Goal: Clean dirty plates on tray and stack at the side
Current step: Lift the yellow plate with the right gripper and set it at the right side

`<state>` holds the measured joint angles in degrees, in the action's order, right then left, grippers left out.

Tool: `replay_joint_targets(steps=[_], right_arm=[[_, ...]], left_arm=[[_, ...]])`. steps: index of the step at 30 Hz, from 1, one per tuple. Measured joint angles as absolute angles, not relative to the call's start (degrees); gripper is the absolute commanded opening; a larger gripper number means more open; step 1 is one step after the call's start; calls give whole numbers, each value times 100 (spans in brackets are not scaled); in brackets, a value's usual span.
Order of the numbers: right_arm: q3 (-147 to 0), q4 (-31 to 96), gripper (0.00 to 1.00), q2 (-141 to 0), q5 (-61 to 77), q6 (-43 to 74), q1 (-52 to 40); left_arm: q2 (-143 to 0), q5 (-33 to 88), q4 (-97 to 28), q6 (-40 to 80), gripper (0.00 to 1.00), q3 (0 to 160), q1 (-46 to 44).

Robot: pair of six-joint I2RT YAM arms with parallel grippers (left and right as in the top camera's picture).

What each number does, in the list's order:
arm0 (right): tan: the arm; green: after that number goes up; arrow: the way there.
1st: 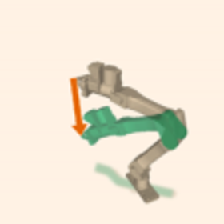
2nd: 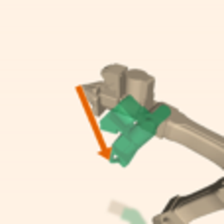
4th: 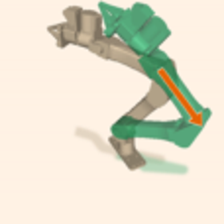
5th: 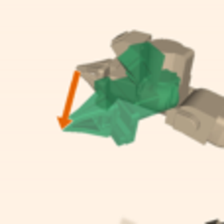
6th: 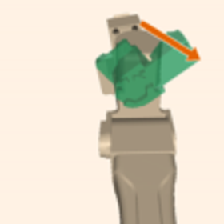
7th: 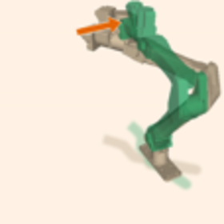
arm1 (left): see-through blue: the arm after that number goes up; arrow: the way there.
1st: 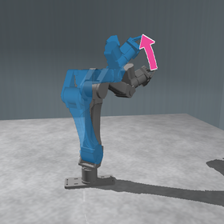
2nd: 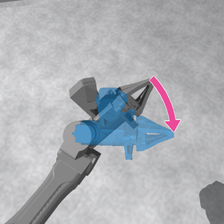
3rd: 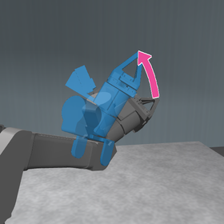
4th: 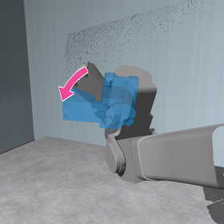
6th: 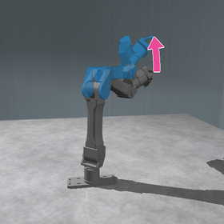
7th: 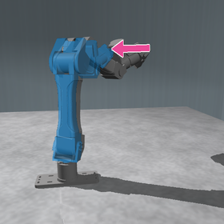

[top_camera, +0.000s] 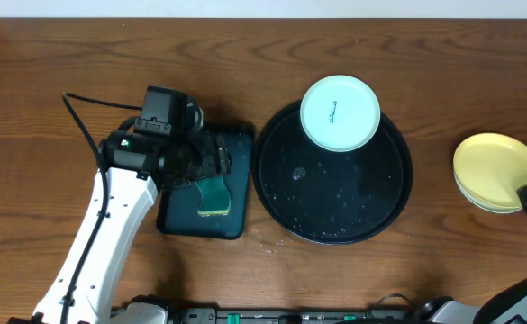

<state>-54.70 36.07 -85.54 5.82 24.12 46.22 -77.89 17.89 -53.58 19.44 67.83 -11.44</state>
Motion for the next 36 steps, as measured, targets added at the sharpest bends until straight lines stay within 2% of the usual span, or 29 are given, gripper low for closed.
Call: replay_joint_targets(steps=[2,5,10,16,21,26,31,35,36], right_arm=[[-5470,3483,47,-8560,580,2401,4619],[-5470,3170,53,-8554,760,2108,4565],[-5470,3074,52,-8350,1428,1470,3938],[-5481,3076,50,-7966,2443,781,2307],[-5487,2847,46,-8160,2185,292,733],[-5516,1734,42,-9118,1621,145,-126],[-5527,705,36,-10151,1376,395,-357],[-5533,117,27,-10792,1271,858,-353],[-5533,67,18,-10879,1253,939,-357]], left_arm=[[-7789,1787,-5358,1944,81,6783,-1146],[-7789,1789,-5356,1944,81,6783,-1144],[-7789,1787,-5356,1944,81,6783,-1146],[-7789,1789,-5358,1944,81,6783,-1146],[-7789,1789,-5358,1944,81,6783,-1144],[-7789,1787,-5356,1944,81,6783,-1146],[-7789,1789,-5356,1944,81,6783,-1144],[-7789,1789,-5358,1944,81,6783,-1144],[-7789,1789,-5356,1944,81,6783,-1146]])
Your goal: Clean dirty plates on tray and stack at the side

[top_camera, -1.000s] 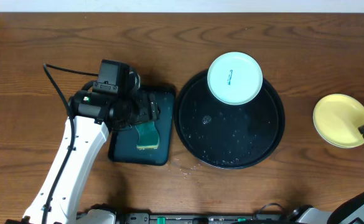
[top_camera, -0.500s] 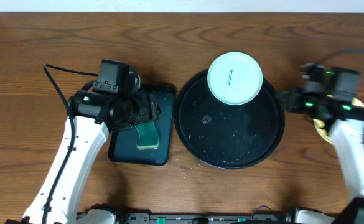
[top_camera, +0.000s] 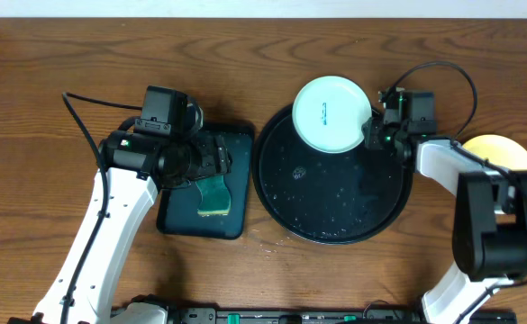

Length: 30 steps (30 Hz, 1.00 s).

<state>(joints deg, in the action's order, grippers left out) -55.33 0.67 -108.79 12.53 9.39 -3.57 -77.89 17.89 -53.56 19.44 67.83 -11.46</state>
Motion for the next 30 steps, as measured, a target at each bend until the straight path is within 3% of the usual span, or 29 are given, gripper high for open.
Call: replay_joint_targets(steps=[4,15,25,30], right_arm=[[-5566,69,1,-10908,1260,1212,-357],[-5570,1138,1,-10324,1238,1424,-357],[-5570,3828,1,-8510,1135,1907,-502],[-5002,3638,1,-8617,987,2746,-751]], left_arm=[[-7789,1787,-5358,1944,81,6783,-1144],[-7789,1787,-5358,1944,81,6783,-1146],[-7789,1789,-5358,1944,81,6783,-1146],[-7789,1789,-5358,1944,81,6783,-1144]])
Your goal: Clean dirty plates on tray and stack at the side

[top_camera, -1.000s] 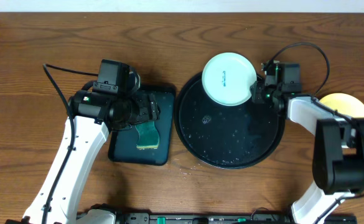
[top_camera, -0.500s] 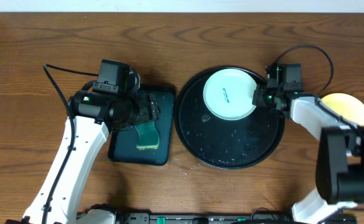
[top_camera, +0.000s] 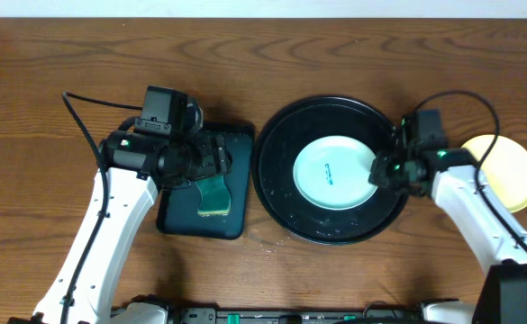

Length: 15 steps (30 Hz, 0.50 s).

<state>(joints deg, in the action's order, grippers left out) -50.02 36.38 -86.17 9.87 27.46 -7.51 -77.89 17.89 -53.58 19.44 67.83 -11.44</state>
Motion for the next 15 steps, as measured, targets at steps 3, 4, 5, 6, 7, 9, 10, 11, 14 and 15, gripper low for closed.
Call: replay_joint_targets(steps=[3,4,5,6,7,9,10,11,14,15], right_arm=[[-4517,2987,1,-8680,943,3199,-923],[-4375,2803,1,-8689,939,3328,-985],[-4320,2718,1,-8694,932,3382,-1004],[-4274,2637,1,-8694,908,3411,-1017],[-4261,2545,1,-8694,878,3398,-1020],[-4274,2373,1,-8694,799,3260,-1007],[-4296,2349,1,-8694,768,3183,-1004],[-4316,2344,1,-8691,746,3096,-985],[-4346,2491,12,-8665,720,2969,-980],[-4355,2617,23,-8654,738,3000,-987]], left_arm=[[-7789,1791,-5360,1944,81,6783,-1144],[-7789,1789,-5360,1944,82,6783,-1144],[-7789,1787,-5358,1944,81,6783,-1146],[-7789,1789,-5360,1944,81,6783,-1146],[-7789,1789,-5358,1944,81,6783,-1146],[-7789,1789,-5358,1944,81,6783,-1146],[-7789,1789,-5358,1944,81,6783,-1146],[-7789,1789,-5358,1944,81,6783,-1146],[-7789,1789,-5358,1944,81,6783,-1146],[-7789,1789,-5358,1944,82,6783,-1146]])
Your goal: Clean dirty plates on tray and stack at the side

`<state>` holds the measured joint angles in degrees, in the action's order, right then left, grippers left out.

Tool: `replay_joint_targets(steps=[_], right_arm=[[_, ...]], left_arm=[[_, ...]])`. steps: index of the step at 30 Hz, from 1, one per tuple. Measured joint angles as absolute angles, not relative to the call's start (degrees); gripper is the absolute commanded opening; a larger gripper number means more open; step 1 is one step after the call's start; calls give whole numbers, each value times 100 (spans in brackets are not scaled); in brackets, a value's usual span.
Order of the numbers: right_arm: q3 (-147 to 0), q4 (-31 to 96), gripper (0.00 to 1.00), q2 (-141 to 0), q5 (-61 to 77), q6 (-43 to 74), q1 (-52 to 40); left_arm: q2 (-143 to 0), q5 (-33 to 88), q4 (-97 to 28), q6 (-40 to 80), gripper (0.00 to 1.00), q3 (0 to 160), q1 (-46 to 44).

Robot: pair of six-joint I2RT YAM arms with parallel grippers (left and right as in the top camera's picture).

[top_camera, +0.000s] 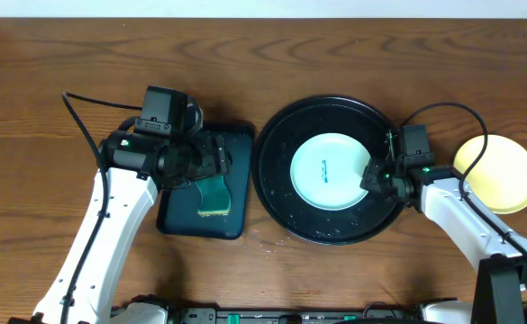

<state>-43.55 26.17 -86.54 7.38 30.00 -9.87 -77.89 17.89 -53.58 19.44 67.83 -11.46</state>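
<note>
A pale blue-white plate (pixel 326 171) with a small dark mark lies flat in the middle of the round black tray (pixel 281 193). My right gripper (pixel 372 177) sits at the plate's right rim, and its fingers look shut on that rim. Off to the left, my left gripper (pixel 212 162) hangs over a small dark rectangular tray (pixel 177 220). It is shut on a green sponge (pixel 213 196), which hangs down onto that tray.
A stack of yellow plates (pixel 497 173) stands on the table right of the black tray, close behind my right arm. Water drops speckle the black tray's floor. A black cable trails off the left arm at the far left.
The plate and my right gripper have shifted slightly to the left within the black tray. The right wrist now sits lower and closer to the tray. The left arm and sponge have not moved.
At first the plate lay on the tray's far rim, with my right gripper out by the yellow plates. Then the gripper was at the plate's right edge. Later the plate lay in the tray's middle with the gripper on its rim, as now. The left arm held the sponge throughout.
</note>
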Motion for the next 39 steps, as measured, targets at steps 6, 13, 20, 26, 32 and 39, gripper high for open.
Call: replay_joint_targets(steps=[6,13,20,26,32,39], right_arm=[[-4359,2926,34,-8639,766,2989,-1142],[-4775,3039,33,-8344,823,1802,-1103],[-5561,3610,32,-7728,893,1011,-1103],[-5575,3800,31,-7671,923,932,-1103],[-5575,3813,30,-7675,943,939,-1103],[-5575,3896,27,-7675,969,939,-1103]], left_arm=[[-7789,1789,-5354,1944,81,6783,-1146],[-7789,1920,-5367,1944,81,6783,-1144],[-7874,1269,-5472,1964,81,6783,-1146],[-8536,545,-5199,2329,74,6361,-1146],[-9559,622,-4519,2495,48,6114,-1153],[-10315,679,-3852,2558,8,6143,-1168]])
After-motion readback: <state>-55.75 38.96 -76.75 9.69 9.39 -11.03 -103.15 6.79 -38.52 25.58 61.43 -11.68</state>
